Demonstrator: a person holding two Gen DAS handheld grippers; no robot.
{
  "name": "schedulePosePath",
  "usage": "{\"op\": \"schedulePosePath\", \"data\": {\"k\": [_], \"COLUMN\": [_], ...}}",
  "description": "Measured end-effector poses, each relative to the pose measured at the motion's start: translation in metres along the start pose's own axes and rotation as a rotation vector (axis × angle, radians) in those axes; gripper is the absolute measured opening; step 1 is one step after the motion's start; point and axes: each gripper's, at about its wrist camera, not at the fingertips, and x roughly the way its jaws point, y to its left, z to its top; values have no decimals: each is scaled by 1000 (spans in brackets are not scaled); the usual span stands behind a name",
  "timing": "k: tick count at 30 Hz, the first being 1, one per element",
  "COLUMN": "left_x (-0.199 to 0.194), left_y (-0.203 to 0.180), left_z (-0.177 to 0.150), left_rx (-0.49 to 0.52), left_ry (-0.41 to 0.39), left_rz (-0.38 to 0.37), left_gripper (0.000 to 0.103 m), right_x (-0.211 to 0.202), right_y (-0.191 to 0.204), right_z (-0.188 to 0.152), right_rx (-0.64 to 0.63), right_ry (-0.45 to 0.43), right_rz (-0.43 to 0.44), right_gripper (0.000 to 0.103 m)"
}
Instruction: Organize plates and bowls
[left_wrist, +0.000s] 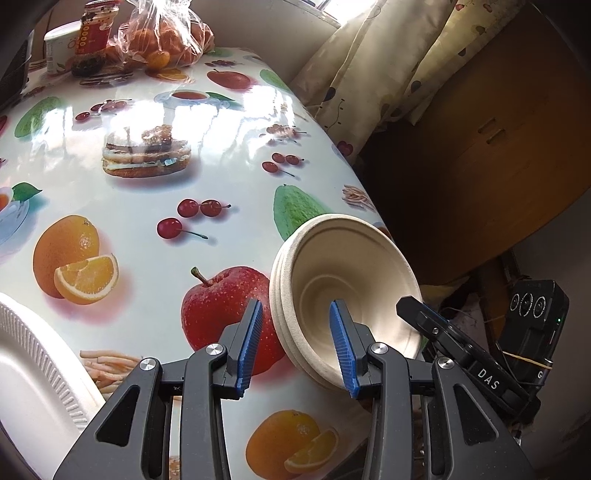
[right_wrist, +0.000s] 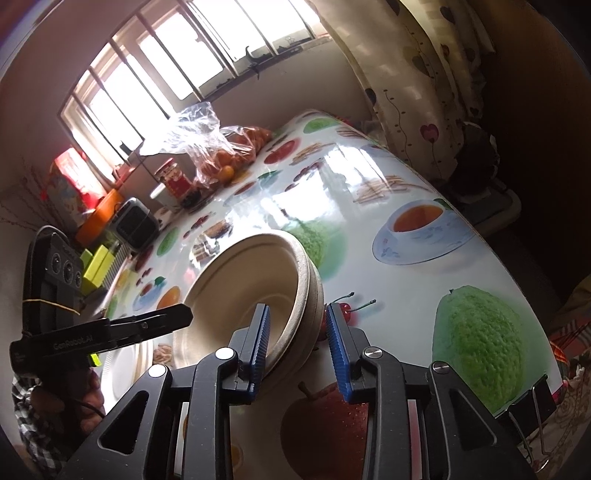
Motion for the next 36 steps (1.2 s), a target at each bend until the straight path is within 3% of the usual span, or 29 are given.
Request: {"op": "schedulePosePath", "data": {"k": [10,36], "left_x": [0,-1], "left_y": [2,0], "left_z": [0,0], "left_rx": [-5,3], "left_ry": [-2,-7], "left_rz": [9,22], "left_gripper": [22,20], "right_x": [-1,-1], "right_y": [-2,-8], "right_z": [0,1], "right_rx": [12,18], "right_ry": [-5,-3], "right_rz": [-9,-12], "right_gripper": [25,24]}}
